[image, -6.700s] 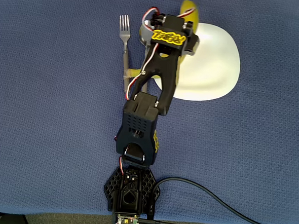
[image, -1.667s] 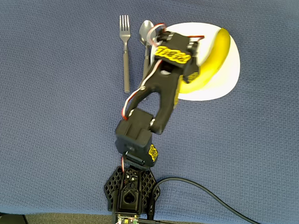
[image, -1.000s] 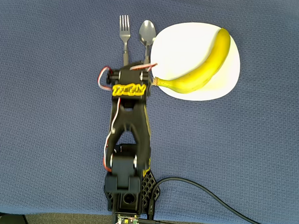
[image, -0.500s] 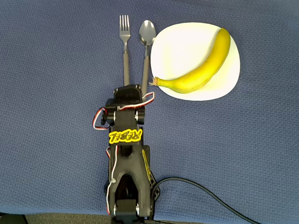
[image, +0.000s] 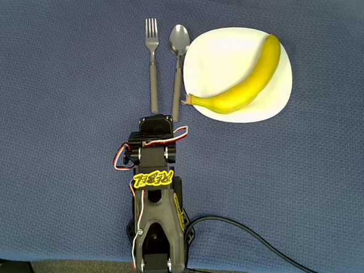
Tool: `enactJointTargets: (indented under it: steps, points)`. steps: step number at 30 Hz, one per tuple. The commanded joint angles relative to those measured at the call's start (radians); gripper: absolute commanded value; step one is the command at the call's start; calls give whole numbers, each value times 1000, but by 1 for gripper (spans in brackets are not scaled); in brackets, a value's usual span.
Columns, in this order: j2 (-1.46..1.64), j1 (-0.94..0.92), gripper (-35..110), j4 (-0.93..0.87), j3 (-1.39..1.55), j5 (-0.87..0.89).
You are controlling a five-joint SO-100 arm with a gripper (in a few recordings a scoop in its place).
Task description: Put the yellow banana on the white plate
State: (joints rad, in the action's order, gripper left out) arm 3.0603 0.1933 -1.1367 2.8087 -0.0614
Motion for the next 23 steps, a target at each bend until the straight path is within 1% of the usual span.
enactJointTargets:
  steps: [1, 23]
  points:
    - [6, -9, 0, -12, 9, -29]
    - [14, -11, 0, -11, 14, -55]
